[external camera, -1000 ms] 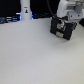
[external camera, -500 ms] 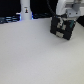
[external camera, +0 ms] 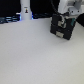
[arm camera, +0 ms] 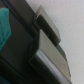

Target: Open the kcup holder, insert the kcup into the holder, and close the kcup holder

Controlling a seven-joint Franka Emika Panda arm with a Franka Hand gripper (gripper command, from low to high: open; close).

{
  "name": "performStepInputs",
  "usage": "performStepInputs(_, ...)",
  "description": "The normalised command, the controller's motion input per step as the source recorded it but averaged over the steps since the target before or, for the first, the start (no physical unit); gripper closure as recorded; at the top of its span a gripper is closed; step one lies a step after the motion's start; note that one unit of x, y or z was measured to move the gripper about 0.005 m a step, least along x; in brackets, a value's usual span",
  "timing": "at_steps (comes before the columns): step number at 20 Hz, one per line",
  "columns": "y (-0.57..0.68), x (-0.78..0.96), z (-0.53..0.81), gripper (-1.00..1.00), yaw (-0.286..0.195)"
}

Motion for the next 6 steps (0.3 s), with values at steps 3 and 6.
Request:
performStepInputs(3, 0.08, 0.26, 0.44, -1.0, -0.016)
performStepInputs(6, 0.02, 0.23, 0.22, -1.0, -0.027)
